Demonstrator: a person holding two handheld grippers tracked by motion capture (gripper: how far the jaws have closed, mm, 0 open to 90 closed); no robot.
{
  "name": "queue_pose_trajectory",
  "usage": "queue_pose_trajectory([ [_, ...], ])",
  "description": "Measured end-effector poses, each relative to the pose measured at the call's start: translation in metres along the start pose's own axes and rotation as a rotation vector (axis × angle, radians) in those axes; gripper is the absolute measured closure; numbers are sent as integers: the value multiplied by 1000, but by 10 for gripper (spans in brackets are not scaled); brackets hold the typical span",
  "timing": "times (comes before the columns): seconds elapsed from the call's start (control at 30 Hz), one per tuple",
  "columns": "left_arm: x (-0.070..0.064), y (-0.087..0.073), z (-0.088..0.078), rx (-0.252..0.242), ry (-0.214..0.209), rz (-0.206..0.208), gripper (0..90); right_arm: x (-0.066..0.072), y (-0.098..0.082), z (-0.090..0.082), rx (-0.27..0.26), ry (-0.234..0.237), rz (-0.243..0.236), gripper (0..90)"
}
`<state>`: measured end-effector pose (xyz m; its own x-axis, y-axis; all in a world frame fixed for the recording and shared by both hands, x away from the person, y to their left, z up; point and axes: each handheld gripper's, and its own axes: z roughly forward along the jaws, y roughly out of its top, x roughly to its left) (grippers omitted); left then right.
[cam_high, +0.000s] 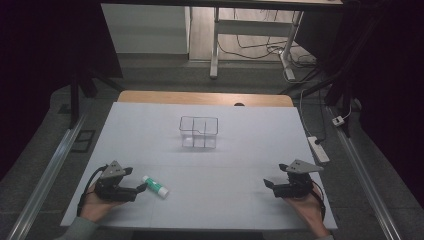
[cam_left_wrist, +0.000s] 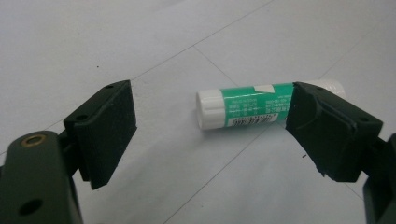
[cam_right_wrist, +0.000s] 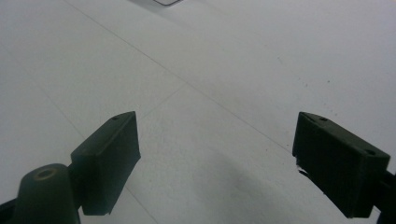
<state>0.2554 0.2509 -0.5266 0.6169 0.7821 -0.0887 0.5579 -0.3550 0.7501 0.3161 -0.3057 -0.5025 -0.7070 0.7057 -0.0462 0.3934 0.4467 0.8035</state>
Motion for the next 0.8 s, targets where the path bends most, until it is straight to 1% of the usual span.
queue_pose_trajectory([
  [0.1,0,0,0,3,3,-4,162,0,-1,0,-6,0,2,144],
  [0.17,1,0,0,4,4,-9,163,1,-1,1,0,-1,-2,147],
  [0.23,1,0,0,4,5,-9,163,2,-1,2,14,-14,-7,151],
  [0.27,1,0,0,5,8,-7,163,2,-1,2,17,-5,-16,154],
  [0.37,2,0,0,6,12,-4,164,3,-1,3,14,-4,-14,157],
  [0.43,3,0,0,5,11,-7,164,3,-1,3,16,-7,-21,158],
  [0.6,3,0,-1,-2,14,-9,166,3,-1,3,20,-10,-16,157],
  [0.63,3,1,-1,-3,24,-16,165,3,-1,3,20,-11,-15,157],
  [0.8,4,3,-1,-5,19,-18,167,1,-2,3,22,-14,-8,157],
])
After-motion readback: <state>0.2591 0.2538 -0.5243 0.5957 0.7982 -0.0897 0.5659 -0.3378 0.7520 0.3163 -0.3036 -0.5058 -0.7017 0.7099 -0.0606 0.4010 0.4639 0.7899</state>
